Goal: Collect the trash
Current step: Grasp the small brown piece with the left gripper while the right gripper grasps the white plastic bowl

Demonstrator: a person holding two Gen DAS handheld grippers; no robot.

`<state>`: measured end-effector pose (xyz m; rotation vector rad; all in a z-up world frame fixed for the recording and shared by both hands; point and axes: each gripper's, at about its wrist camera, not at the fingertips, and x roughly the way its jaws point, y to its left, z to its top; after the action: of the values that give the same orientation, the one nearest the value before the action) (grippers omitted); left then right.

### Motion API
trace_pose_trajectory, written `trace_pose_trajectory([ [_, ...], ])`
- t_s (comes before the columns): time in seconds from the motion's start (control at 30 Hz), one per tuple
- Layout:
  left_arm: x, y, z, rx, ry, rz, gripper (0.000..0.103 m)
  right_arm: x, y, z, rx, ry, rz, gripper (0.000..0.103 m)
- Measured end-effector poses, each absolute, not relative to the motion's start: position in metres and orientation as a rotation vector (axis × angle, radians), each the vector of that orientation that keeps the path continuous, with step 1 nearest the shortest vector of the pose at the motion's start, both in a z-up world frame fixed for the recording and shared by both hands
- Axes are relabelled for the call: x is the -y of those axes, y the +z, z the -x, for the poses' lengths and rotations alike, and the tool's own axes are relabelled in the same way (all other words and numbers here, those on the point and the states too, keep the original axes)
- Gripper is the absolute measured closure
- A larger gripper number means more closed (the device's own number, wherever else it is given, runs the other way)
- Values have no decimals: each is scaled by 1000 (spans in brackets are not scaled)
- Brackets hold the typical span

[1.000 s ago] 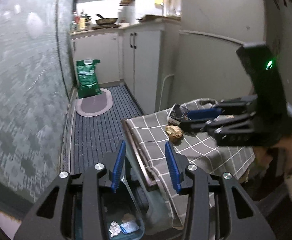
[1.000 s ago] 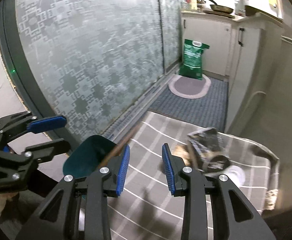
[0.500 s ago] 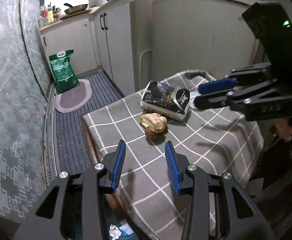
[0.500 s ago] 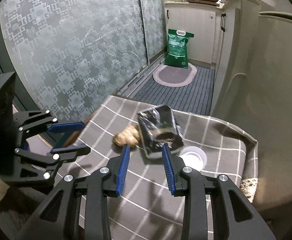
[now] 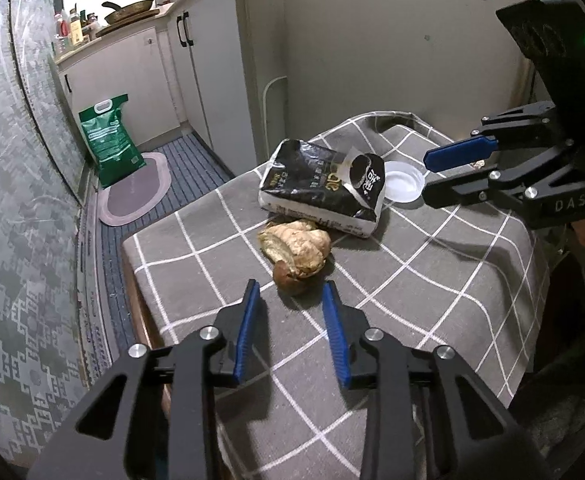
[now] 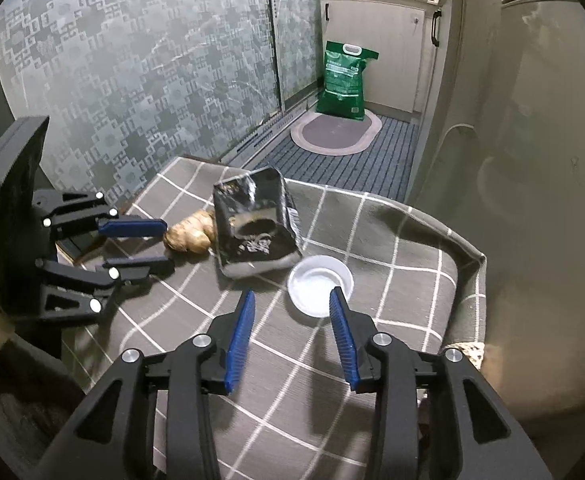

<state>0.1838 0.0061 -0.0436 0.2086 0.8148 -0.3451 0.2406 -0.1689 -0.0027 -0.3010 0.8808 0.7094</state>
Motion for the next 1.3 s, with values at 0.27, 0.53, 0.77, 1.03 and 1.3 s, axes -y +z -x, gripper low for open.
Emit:
trace_pose_trajectory([
  [0.27, -4, -45, -190, -810, -364, -210, 76, 168, -15, -243, -894, 693, 351, 51],
  [0.53, 1, -45, -188, -803, -367, -231, 80, 160, -22, -246, -874, 676, 402, 50],
  [0.77, 3, -45, -186, -803, -366, -242, 82, 156, -22, -253, -850, 628, 411, 50],
  [1.03, 0, -43, -182, -803, -372, -238, 82, 150, -24, -257, -843, 624, 403, 50],
  [1.3, -9, -33, -168, -782, -381, -212, 82, 142, -25, -262, -863, 627, 378, 64],
])
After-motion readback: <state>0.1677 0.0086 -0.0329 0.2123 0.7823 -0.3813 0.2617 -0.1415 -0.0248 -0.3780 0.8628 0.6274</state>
